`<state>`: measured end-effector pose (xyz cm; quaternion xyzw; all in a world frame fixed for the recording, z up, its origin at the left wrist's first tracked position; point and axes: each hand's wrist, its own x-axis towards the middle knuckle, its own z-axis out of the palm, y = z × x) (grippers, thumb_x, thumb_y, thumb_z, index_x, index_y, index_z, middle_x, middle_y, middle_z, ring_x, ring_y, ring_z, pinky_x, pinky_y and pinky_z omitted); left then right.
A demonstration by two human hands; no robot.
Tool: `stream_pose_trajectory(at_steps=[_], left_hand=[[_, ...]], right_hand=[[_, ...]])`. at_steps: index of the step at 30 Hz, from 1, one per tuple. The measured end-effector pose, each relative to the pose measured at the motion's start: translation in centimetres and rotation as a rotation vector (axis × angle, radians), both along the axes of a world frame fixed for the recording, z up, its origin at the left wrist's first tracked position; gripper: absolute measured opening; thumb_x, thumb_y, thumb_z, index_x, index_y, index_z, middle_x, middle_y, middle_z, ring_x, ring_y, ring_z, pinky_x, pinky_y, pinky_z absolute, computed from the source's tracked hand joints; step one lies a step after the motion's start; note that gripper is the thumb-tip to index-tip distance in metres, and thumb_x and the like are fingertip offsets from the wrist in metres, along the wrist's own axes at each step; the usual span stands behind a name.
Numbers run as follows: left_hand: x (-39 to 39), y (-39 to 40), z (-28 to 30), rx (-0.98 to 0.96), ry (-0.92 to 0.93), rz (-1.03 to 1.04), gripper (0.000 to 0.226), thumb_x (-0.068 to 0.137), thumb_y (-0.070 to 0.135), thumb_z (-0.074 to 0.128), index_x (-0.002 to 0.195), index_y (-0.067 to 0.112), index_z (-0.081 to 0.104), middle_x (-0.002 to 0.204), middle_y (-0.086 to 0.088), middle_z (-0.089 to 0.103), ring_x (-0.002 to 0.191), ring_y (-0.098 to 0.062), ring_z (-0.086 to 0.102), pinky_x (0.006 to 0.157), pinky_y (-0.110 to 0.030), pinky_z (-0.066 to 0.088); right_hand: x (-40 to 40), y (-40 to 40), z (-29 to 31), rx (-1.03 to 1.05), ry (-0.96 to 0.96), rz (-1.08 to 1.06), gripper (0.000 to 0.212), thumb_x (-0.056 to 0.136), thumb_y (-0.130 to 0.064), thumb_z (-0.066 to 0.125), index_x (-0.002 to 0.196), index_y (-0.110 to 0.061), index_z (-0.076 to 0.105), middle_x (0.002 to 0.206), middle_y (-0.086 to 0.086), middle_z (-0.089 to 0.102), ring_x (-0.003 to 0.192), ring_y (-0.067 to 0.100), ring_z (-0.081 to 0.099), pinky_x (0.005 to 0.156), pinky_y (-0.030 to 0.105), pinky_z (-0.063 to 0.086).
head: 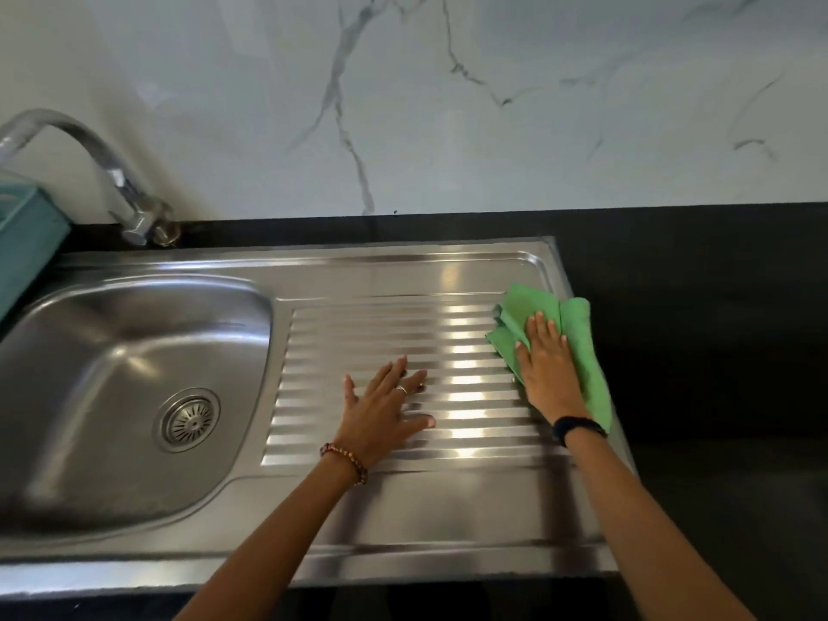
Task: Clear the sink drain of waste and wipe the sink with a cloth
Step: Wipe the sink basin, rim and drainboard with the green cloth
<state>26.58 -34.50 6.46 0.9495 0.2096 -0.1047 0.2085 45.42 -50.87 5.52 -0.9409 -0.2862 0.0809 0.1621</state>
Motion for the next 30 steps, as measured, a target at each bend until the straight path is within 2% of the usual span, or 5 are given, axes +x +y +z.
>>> stream_pose_trajectory(at_steps=[4, 13, 18, 22, 30], left_hand=[[-2.3, 1.4, -0.1, -0.077, -0.092, 0.118, 0.068, 0.088, 0.048, 0.049, 0.145, 0.032, 0.017, 0.159, 0.002, 0.001, 0.146, -0.016, -0.002, 0.117, -0.046, -0.001], [-9.0, 6.3, 0.7, -0.037, -0.107, 0.583, 0.087, 0.079, 0.044, 0.065, 0.146, 0.013, 0.02, 0.157, -0.016, 0.003, 0.146, -0.029, -0.003, 0.117, -0.051, 0.005], [-9.6, 7.6, 0.6, -0.293, -0.053, 0.678, 0.076, 0.077, 0.032, 0.072, 0.127, -0.012, 0.035, 0.134, -0.034, 0.041, 0.126, -0.045, 0.038, 0.104, -0.053, 0.032], [-9.9, 7.9, 0.6, -0.374, -0.088, 0.671, 0.082, 0.076, 0.033, 0.073, 0.134, -0.006, 0.03, 0.139, -0.026, 0.042, 0.128, -0.038, 0.043, 0.105, -0.05, 0.035], [-9.5, 7.8, 1.0, -0.269, 0.006, 0.704, 0.093, 0.077, 0.041, 0.069, 0.143, 0.003, 0.017, 0.144, -0.018, 0.04, 0.128, -0.032, 0.044, 0.104, -0.048, 0.038]], right_hand=[[-3.2, -1.8, -0.8, -0.005, -0.067, -0.039, 0.051, 0.1, -0.023, 0.03, 0.146, -0.004, 0.019, 0.156, 0.014, 0.018, 0.145, 0.026, 0.017, 0.119, 0.041, 0.01], [-3.5, 1.5, 0.0, -0.045, -0.063, -0.023, 0.048, 0.101, -0.023, 0.027, 0.146, -0.007, 0.021, 0.157, 0.013, 0.017, 0.146, 0.026, 0.012, 0.119, 0.048, 0.005], [-8.3, 7.7, -0.3, 0.03, -0.038, 0.181, 0.047, 0.101, -0.024, 0.026, 0.145, -0.009, 0.025, 0.157, 0.012, 0.016, 0.146, 0.025, 0.011, 0.119, 0.043, 0.002], [-12.2, 14.3, -0.1, 0.042, 0.009, 0.425, 0.047, 0.101, -0.027, 0.027, 0.146, -0.012, 0.022, 0.158, 0.008, 0.013, 0.147, 0.024, 0.007, 0.117, 0.037, -0.005], [-16.9, 23.2, 0.4, -0.081, -0.066, 0.858, 0.048, 0.101, -0.027, 0.027, 0.146, -0.011, 0.023, 0.158, 0.009, 0.012, 0.147, 0.024, 0.006, 0.119, 0.043, 0.001]])
